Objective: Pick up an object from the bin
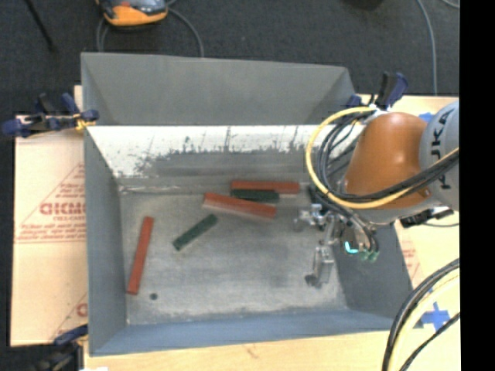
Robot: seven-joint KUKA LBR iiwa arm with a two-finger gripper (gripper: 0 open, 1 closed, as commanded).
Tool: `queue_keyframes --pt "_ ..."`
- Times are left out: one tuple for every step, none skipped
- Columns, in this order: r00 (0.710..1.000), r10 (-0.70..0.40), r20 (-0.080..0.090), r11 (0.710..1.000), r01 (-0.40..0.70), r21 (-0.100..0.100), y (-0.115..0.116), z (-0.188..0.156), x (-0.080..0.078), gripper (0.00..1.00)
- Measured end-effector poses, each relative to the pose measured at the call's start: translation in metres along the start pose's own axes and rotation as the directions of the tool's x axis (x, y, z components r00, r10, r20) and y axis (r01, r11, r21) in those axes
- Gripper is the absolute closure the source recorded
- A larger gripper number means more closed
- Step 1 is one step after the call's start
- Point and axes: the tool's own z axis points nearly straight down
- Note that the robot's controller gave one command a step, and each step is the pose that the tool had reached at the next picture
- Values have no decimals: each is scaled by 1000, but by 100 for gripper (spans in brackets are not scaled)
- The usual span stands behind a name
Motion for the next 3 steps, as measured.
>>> queue_keyframes --pt "1000 -2 7 1000 2 1 0 -4 -2 0" --pt "998 -63 16 998 63 3 10 27 -41 0" --pt "994 -109 0 994 109 -1 12 29 -96 0"
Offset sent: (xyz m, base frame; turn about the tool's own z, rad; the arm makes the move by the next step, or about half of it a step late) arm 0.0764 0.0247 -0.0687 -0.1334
